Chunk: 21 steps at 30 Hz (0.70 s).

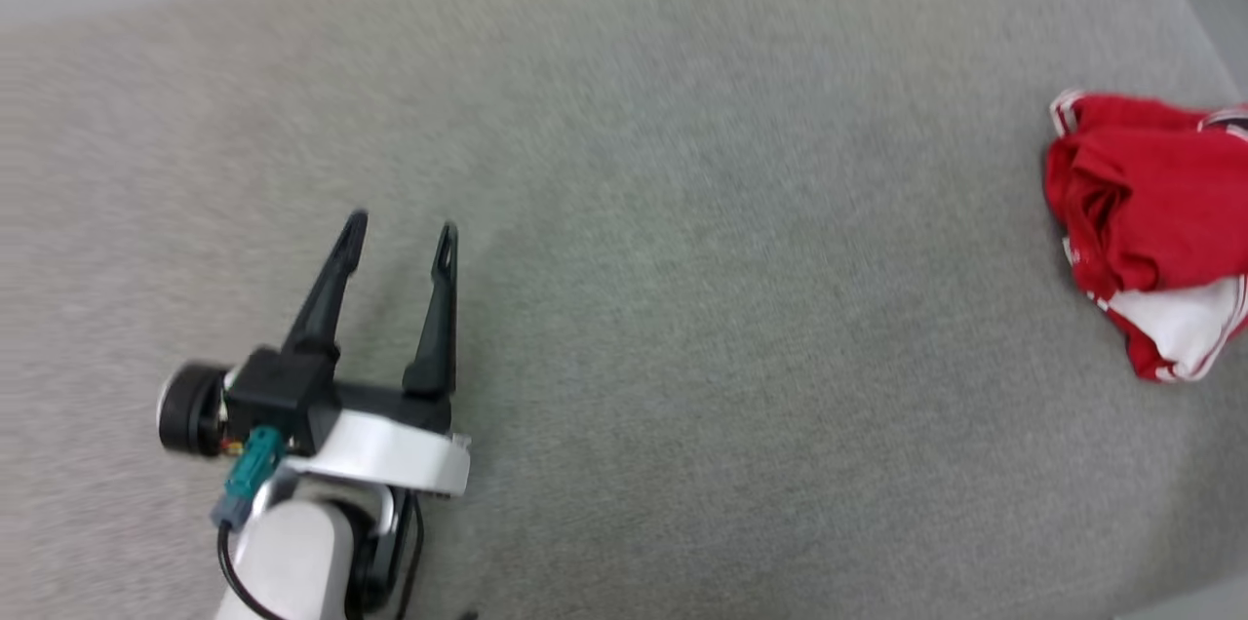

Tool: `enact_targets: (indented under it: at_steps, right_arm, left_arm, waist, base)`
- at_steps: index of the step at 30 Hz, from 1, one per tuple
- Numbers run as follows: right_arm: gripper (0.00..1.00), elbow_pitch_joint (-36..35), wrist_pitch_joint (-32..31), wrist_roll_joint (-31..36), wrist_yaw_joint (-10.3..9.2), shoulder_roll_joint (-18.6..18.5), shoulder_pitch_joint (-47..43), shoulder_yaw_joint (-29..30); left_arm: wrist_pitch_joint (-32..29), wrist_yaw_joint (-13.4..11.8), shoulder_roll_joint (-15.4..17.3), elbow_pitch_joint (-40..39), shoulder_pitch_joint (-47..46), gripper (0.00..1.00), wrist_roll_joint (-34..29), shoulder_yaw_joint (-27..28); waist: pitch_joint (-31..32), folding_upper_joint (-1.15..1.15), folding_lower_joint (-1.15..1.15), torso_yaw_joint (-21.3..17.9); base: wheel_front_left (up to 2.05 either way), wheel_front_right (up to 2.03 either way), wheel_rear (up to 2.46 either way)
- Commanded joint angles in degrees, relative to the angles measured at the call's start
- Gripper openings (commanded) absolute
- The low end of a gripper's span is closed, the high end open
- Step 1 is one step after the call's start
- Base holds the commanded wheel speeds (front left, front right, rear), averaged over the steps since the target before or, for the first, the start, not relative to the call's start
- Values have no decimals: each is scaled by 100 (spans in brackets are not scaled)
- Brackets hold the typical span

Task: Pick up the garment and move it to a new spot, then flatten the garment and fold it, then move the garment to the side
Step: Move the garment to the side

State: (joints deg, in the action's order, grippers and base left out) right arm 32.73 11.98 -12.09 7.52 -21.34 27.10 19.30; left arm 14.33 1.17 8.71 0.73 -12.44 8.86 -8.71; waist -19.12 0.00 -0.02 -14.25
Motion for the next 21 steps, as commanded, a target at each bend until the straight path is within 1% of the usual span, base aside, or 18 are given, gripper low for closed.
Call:
enact_targets:
  at_steps: [1, 4, 5, 6, 9, 14, 17, 21]
  right_arm:
    - [100, -119, 12, -15, -7, 79, -210, 29]
    - [100, -568, -51, -35, -7, 353, -719, 52]
    - [100, -718, -79, -66, -7, 462, -883, 54]
    - [100, -1032, -143, -75, -7, 659, -1194, 35]
    - [100, -1494, -261, -83, -7, 937, -1640, -29]
    - [100, -2289, -501, -29, -6, 1367, -2350, -146]
    - [100, -2735, -683, 2, -6, 1550, -2708, -308]
    - [100, -3259, -888, 76, -6, 1694, -3093, -619]
  left_arm:
    - [38, -39, -15, 47, 122, 100, 23, 27]
    - [56, -115, -44, 131, 350, 100, 109, 130]
    - [59, -127, -55, 157, 423, 100, 139, 155]
    - [69, -159, -65, 215, 566, 100, 184, 215]
    - [81, -200, -91, 302, 773, 100, 254, 305]
    - [91, -206, -151, 466, 1095, 100, 330, 357]
    - [92, -208, -185, 523, 1278, 100, 355, 426]
    - [88, -206, -214, 622, 1483, 100, 368, 499]
  waist:
    - [421, 0, 2, 262]
    - [658, 0, 2, 378]
    - [729, 0, 2, 417]
    - [866, 0, 2, 489]
    - [1081, 0, 2, 574]
    - [1447, 0, 2, 801]
    - [1629, 0, 2, 919]
    - [1847, 0, 2, 1076]
  base:
    - [0, 0, 0]
    - [0, 0, 0]
    - [0, 0, 0]
    - [0, 0, 0]
    - [0, 0, 0]
    - [0, 0, 0]
    - [0, 0, 0]
    - [0, 0, 0]
